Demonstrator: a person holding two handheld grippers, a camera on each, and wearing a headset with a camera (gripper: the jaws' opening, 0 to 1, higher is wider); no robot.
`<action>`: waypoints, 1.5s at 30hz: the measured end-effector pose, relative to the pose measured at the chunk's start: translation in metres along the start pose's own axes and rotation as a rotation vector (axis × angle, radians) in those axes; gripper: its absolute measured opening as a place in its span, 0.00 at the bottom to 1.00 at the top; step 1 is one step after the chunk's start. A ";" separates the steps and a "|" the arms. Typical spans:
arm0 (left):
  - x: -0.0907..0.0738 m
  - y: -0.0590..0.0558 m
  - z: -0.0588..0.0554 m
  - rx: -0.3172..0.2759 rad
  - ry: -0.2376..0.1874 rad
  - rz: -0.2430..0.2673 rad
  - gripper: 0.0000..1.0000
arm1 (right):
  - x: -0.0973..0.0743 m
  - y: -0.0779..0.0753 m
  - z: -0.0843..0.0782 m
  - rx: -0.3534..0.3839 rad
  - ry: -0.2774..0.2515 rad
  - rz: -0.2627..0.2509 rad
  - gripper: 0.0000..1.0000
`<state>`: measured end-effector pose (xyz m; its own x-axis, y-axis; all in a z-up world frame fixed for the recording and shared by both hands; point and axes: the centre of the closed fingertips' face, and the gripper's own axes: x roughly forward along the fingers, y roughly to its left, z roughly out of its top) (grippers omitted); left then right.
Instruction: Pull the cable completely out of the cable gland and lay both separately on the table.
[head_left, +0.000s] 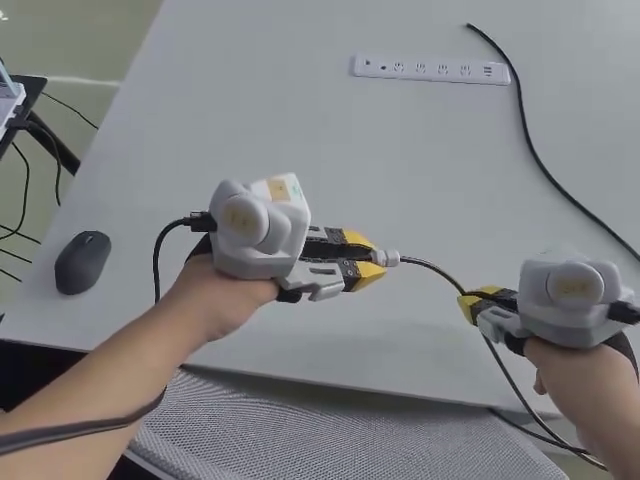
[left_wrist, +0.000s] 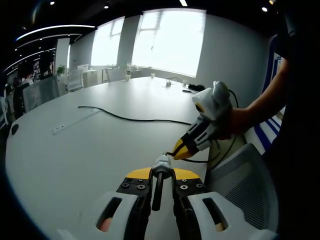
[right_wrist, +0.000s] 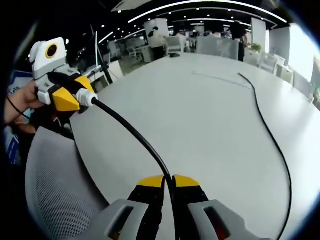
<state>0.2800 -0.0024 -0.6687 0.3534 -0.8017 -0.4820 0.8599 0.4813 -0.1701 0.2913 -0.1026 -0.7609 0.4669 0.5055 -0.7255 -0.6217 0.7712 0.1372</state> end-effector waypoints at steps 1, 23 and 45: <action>0.000 0.001 0.000 -0.001 -0.001 0.001 0.15 | 0.000 0.000 0.000 -0.016 0.002 -0.001 0.01; 0.000 -0.001 0.002 -0.010 0.002 0.013 0.15 | -0.019 0.027 0.045 -0.385 -0.100 0.027 0.24; 0.000 -0.002 0.001 -0.010 0.006 0.006 0.15 | -0.015 0.083 0.088 -0.662 -0.214 0.120 0.09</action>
<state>0.2786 -0.0039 -0.6679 0.3559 -0.7969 -0.4881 0.8543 0.4892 -0.1757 0.2880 -0.0126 -0.6798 0.4421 0.6902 -0.5729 -0.8969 0.3418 -0.2804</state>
